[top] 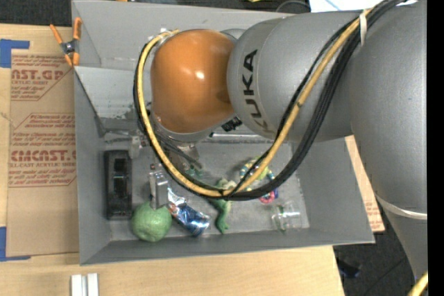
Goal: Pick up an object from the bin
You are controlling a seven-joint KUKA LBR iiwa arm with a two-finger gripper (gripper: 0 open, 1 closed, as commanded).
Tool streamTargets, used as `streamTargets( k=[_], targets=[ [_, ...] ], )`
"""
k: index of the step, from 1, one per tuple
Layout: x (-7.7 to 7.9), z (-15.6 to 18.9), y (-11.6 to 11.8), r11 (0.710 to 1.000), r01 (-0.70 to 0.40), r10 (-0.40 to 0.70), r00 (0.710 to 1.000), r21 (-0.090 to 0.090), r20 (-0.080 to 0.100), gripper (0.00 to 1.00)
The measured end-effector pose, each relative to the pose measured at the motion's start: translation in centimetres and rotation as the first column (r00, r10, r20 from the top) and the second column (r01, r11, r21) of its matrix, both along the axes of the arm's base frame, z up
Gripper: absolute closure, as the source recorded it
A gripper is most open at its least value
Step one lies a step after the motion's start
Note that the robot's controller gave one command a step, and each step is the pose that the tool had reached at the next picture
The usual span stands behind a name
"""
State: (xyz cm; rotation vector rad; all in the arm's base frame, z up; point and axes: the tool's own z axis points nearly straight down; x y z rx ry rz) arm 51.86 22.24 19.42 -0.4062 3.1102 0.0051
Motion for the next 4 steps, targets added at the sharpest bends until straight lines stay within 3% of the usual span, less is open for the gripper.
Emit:
streamTargets(
  k=[1, 2, 3, 4],
  targets=[
    [2.3, -1.5, -1.7, 0.966, 0.259, -0.259, 0.966, 0.001, 0.0, 0.0],
    [1.0, 3.6, -2.0, 0.991, 0.137, -0.137, 0.991, -0.002, -0.005, 0.0],
    [1.1, -0.5, -2.5, 0.993, 0.118, -0.118, 0.993, 0.002, 0.003, 0.0],
    [1.1, -3.7, -3.0, 0.997, 0.081, -0.081, 0.997, 0.0, -0.001, 0.0]
  ],
)
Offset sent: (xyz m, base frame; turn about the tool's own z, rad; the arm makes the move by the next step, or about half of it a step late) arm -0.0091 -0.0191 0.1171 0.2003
